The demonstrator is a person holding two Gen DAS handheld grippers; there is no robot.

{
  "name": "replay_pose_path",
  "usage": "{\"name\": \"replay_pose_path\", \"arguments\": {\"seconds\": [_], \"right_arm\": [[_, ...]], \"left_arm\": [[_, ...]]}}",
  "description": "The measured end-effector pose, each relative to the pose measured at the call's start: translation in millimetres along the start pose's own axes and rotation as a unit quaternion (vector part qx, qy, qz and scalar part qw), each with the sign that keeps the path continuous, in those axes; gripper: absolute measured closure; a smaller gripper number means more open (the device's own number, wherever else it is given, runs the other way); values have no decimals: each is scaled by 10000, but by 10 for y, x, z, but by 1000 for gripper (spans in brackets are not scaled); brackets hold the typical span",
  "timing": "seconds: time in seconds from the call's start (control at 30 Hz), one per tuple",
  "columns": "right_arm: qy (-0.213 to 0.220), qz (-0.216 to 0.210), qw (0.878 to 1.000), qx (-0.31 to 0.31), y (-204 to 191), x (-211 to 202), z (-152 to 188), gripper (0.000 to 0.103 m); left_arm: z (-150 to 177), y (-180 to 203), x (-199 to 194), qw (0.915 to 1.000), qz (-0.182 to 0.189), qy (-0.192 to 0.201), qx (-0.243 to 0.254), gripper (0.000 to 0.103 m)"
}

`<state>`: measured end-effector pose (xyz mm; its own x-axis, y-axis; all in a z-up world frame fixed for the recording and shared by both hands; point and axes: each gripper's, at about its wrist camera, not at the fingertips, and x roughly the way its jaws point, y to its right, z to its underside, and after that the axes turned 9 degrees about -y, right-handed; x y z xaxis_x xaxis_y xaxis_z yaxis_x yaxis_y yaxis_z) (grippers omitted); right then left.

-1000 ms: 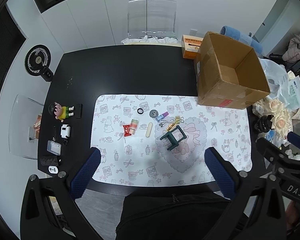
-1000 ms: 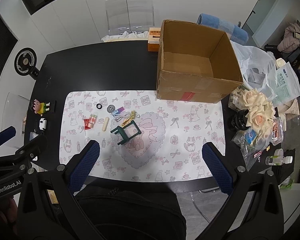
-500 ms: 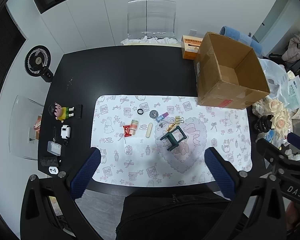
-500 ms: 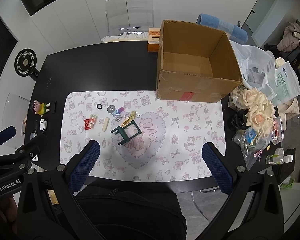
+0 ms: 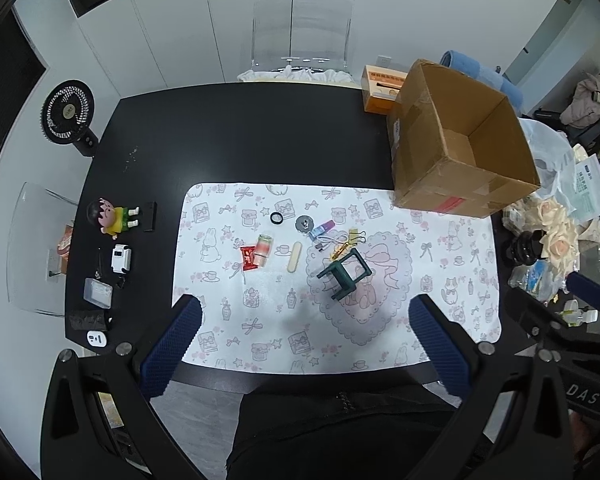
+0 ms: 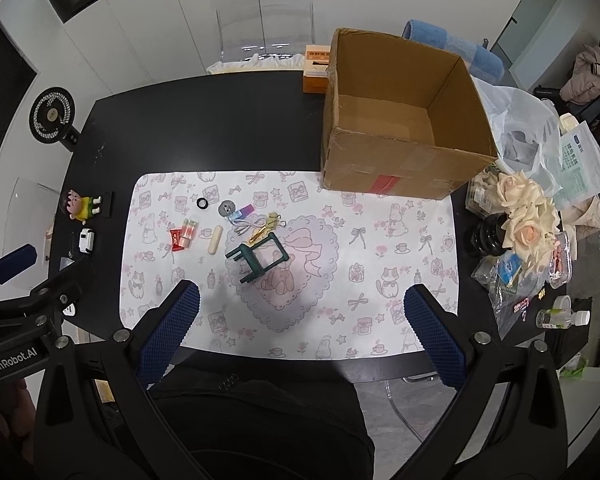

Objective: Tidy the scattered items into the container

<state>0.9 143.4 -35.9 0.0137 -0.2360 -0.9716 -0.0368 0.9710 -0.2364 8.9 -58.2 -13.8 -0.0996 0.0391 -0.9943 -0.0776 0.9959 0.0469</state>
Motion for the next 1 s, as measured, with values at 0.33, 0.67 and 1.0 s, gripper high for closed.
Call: {"name": "replay_pose_path", "arguments": {"seconds": [0.33,0.67,1.0], "right_arm": [[-273,-7,9996,27,-247,432,-13,0],[-500,108,9982,-317,-553,1098,-48,0],[-953,-481,9936,-357,-603,2026,-218,4]], "left_arm": [[45,-241,471,9990,-237,-339,180,0],[27,-575,1185,9973,-120,-664,301,1],[-154,-858,1976,9943,-56,-1000,364,21]]}}
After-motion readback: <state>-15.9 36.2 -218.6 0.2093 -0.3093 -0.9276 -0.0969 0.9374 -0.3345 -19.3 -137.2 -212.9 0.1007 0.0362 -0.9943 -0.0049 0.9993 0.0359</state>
